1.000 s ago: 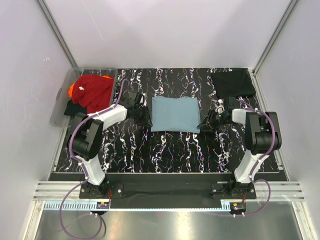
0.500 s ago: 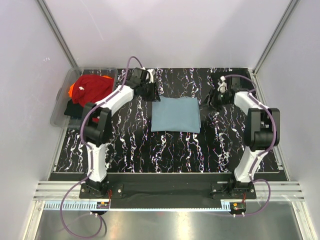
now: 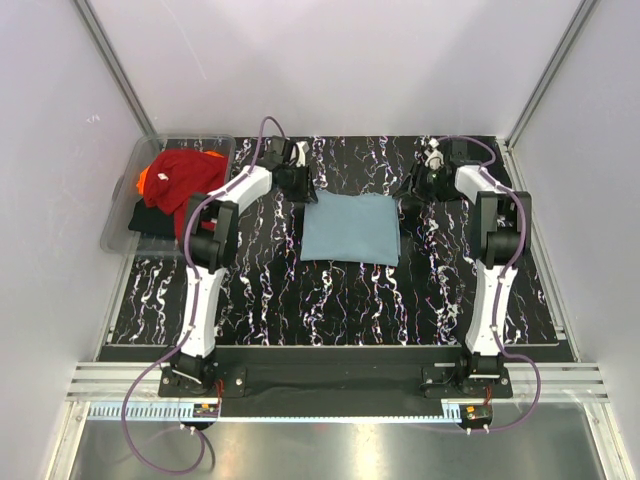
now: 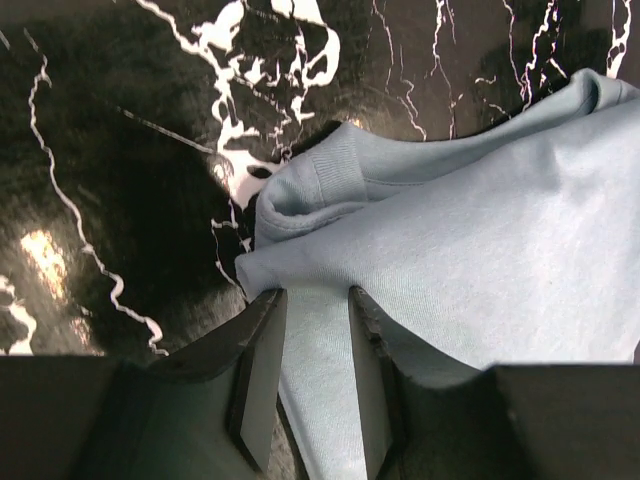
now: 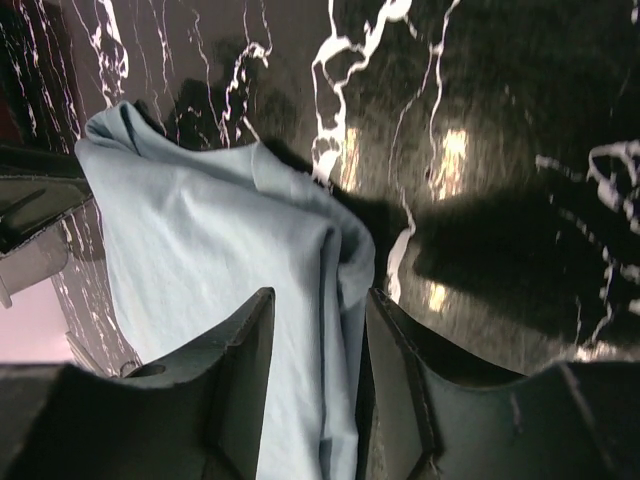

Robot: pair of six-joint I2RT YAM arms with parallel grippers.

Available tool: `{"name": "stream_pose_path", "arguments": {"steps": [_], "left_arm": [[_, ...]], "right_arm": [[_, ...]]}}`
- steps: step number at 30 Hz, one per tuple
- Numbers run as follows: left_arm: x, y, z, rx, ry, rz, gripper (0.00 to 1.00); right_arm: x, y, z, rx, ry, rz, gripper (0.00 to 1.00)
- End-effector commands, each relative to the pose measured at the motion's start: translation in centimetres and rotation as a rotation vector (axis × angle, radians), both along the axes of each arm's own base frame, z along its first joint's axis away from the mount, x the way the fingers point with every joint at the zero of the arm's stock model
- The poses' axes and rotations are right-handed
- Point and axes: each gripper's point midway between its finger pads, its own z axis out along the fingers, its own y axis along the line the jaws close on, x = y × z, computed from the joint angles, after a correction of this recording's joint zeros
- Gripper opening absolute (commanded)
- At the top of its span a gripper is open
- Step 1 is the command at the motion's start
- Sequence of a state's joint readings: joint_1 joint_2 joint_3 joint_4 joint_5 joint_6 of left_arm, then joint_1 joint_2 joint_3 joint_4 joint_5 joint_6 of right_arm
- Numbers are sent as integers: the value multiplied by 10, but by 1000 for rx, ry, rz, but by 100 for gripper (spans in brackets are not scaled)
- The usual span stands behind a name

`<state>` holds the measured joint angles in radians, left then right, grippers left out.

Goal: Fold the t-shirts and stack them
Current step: Fold the tshirt

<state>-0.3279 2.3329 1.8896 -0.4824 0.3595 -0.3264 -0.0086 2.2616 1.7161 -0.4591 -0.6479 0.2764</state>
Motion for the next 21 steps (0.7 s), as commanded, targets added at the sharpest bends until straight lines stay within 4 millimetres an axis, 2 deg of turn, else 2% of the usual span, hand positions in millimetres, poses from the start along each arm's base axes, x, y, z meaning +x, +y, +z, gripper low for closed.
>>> {"name": "stream_pose_path", "arguments": {"steps": [1,11,13,14,16,17,21], "left_arm": [[15,-6,13,-23,-65,-30,37],[18,-3,1,-6,-51,-11,37],[18,-1,-1,-3,-48,-4,37],[18,-1,-2,0,-46,1,37],[19,3,-5,7,-34,28,38],[20,5,-6,7,-31,39,39],[21,17,-20,16,18,98,36]], "right_arm": [[17,4,8,30,-54,39,48],[27,7,-1,48,-59,42,42],[28,6,-4,43,-55,37,36],[28,5,-4,37,-57,32,25],[29,2,-9,17,-51,14,11],[31,-2,-10,1,-57,1,0],[36,-9,-18,-10,-50,-52,0]]}}
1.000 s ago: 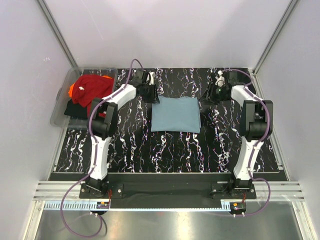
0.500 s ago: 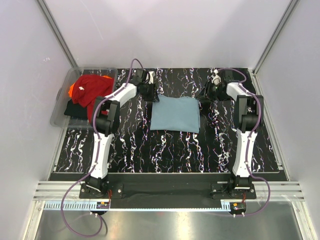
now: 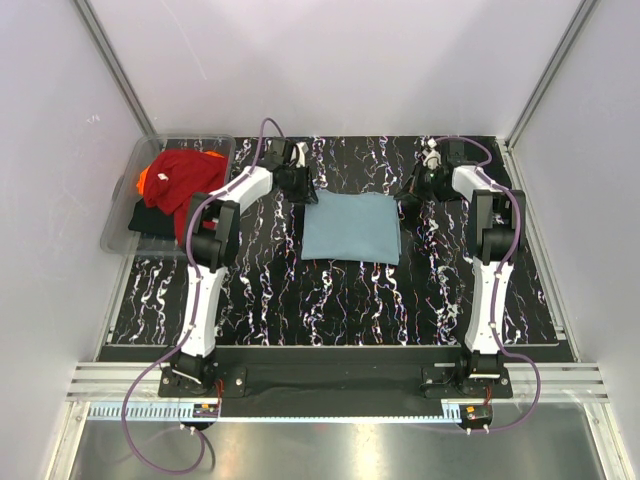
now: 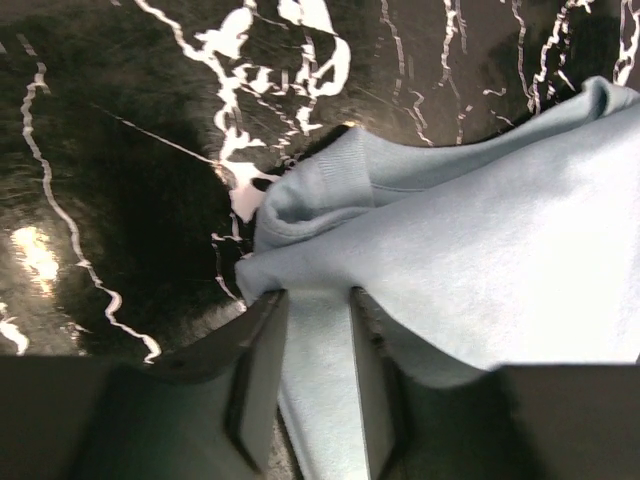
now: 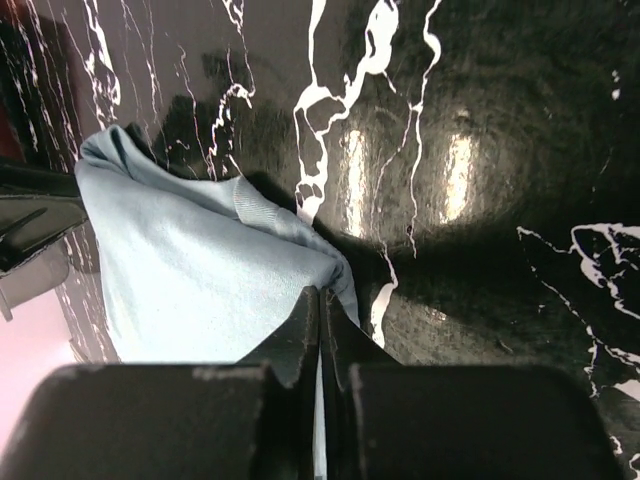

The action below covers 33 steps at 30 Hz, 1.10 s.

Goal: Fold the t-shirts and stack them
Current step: Fold the tshirt, then neatly place the folded tshirt to the corner

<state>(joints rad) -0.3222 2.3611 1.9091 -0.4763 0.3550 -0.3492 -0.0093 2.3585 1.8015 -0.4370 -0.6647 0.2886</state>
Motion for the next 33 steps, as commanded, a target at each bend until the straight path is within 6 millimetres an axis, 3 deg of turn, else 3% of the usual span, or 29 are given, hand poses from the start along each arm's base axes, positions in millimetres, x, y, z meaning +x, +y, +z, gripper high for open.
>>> {"name": "stream_pose_path", "arguments": {"steps": [1,8,11,14,15,16,17,18,20,21,24,29,33], "left_arm": [[15,17,-15,24,14,75,35],[11,18,-24,30,29,53,35],[15,15,-9,11,7,41,36],[20,9,29,-56,-36,9,38],[23,7,54,-78,-75,2,39],[22,9,66,-76,-91,3,39],[23,11,80,-74,-116,5,41],[21,15,102,-70,-152,8,41],[16,20,123,-72,-177,10,41],[9,23,141,-77,-198,6,42],[-17,28,160,-76,-208,-11,43],[-68,33,168,-97,-172,-64,43],[-111,35,162,-103,-145,-128,45]], "right_arm": [[17,-11,-3,-20,-38,-60,0],[17,-6,-7,31,-20,-72,1],[19,-8,0,34,-22,-87,11],[17,-6,17,65,-30,-87,31],[16,-6,32,68,-55,-82,36],[15,-6,39,66,-70,-77,41],[9,-7,37,56,-61,-81,48],[7,-8,50,49,-85,-78,52],[-6,-5,50,60,-73,-59,59],[-9,-3,55,70,-81,-44,64],[-26,1,49,71,-54,-5,70],[-43,-4,22,-16,-3,11,74],[-47,-7,7,-78,12,34,76]]}}
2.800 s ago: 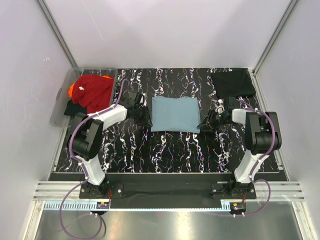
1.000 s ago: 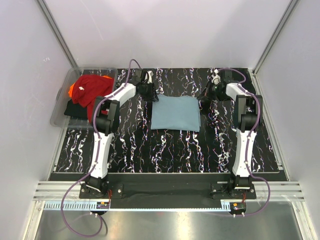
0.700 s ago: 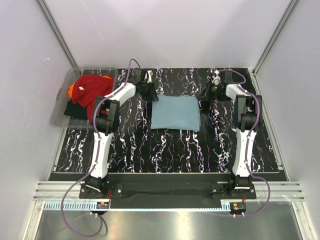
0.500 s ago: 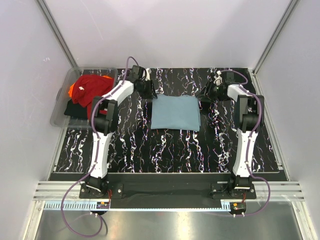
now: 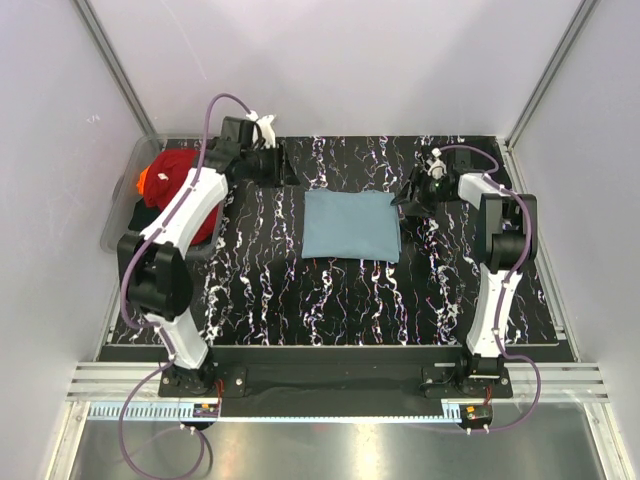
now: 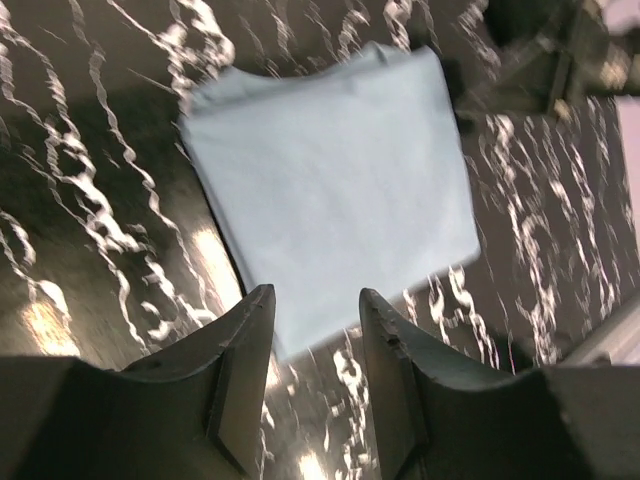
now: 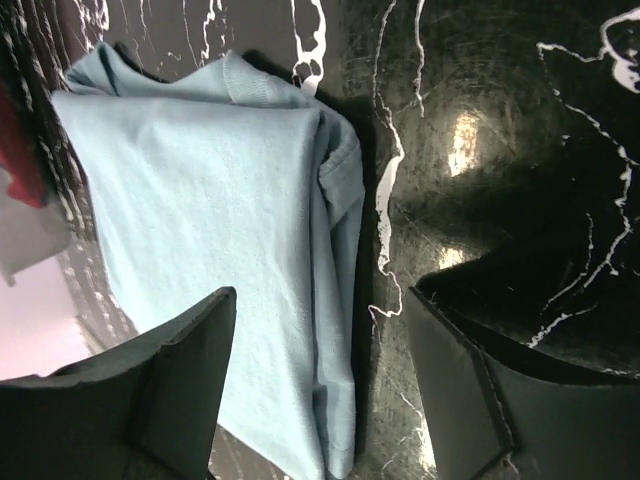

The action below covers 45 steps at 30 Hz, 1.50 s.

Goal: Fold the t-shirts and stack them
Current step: Neatly place the folded tshirt to the corner

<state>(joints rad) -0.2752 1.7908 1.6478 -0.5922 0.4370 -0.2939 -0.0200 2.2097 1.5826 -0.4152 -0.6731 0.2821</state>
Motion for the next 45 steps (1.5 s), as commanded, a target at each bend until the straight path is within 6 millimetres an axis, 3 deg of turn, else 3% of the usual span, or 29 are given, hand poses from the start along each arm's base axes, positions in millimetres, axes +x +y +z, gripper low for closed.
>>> {"name": "stream_pose_path", "arguments": {"steps": [1,6,9,14,18,22,25,28,38,45], "left_arm": [[-36,-2,-15,-8,51,-88,45],[-74,-2,-13,-16,54,-123,45],[-91,-7,-15,-16,49,-158,46],[-98,-10,-18,-14,50,-182,46],[-97,-14,-20,-32,67,-194,46],[-99,-16,-24,-31,77,-201,46],[-99,-14,-29,-15,77,-189,47],[-102,-12,-32,-6,76,-184,47],[-103,-13,-34,-9,92,-176,48],[-106,-16,-39,-6,100,-175,47]], "right_arm": [[-8,13,-1,-97,-29,76,76],[-20,19,-23,-180,35,75,73],[-38,24,-34,-192,92,78,69],[-51,28,-44,-222,125,80,61],[-46,28,-40,-234,101,86,50],[-36,24,-33,-261,70,73,21],[-29,30,-23,-232,43,85,5],[-23,21,-16,-287,11,57,1],[-9,-16,52,-489,-203,-20,0],[1,-28,72,-552,-264,-52,0]]}}
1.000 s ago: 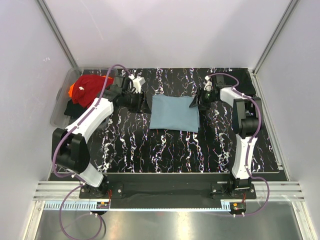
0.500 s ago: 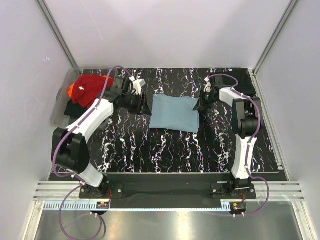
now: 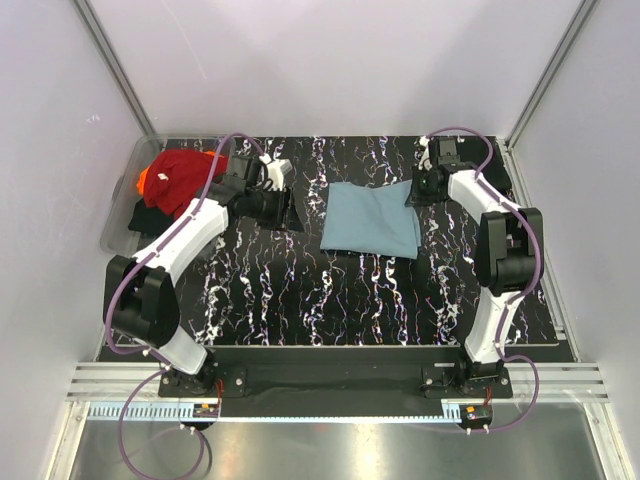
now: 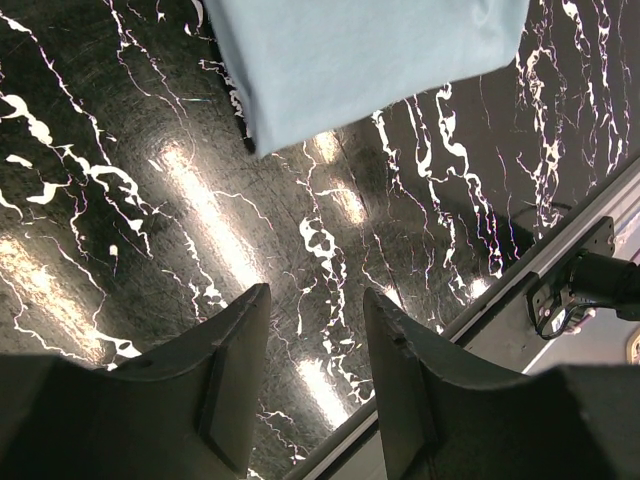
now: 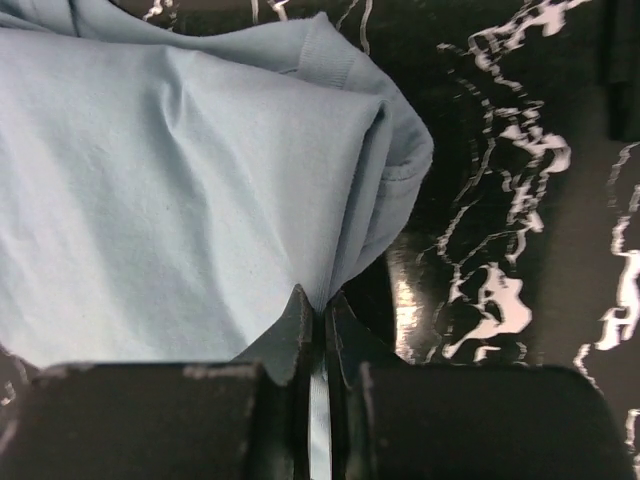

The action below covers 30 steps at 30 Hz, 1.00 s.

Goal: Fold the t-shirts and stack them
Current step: Neatly place the folded tshirt to the corner

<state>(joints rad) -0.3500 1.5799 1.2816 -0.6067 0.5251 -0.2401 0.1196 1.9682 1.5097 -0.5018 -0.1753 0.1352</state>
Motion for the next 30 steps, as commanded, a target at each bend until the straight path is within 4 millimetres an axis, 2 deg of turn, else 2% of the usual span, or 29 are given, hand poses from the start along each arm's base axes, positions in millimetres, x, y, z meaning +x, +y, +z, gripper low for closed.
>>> {"name": "stream_pose_path", "arguments": {"steps": [1,6,12,16,18,21,22,25,30], "left_arm": [[-1,-8,10,-24,-43,-13,47],[-4,-11,10,-15,-53,-22,47],[-9,-18,12,-33,-44,-48,47],[-11,-20,9,-26,-44,-57,48],[-13,-23,8,-28,-37,-65,47],[-14,-24,8,-34,-32,-71,47],[-14,-24,8,-33,-34,-68,47],[-14,-25,10,-42,-34,-72,47],[-16,-26,10,-45,-31,-78,48]], "right_arm": [[19,-16,34,-84,-121,-19,0],[37,-33,34,-191,-157,-17,0],[55,-57,59,-278,-242,-13,0],[62,-85,73,-364,-275,-29,0],[64,-101,83,-359,-301,-39,0],[68,-107,95,-385,-336,-13,0],[71,-131,104,-415,-348,-47,0],[78,-141,125,-444,-394,-41,0],[93,-147,152,-470,-470,-25,0]]}}
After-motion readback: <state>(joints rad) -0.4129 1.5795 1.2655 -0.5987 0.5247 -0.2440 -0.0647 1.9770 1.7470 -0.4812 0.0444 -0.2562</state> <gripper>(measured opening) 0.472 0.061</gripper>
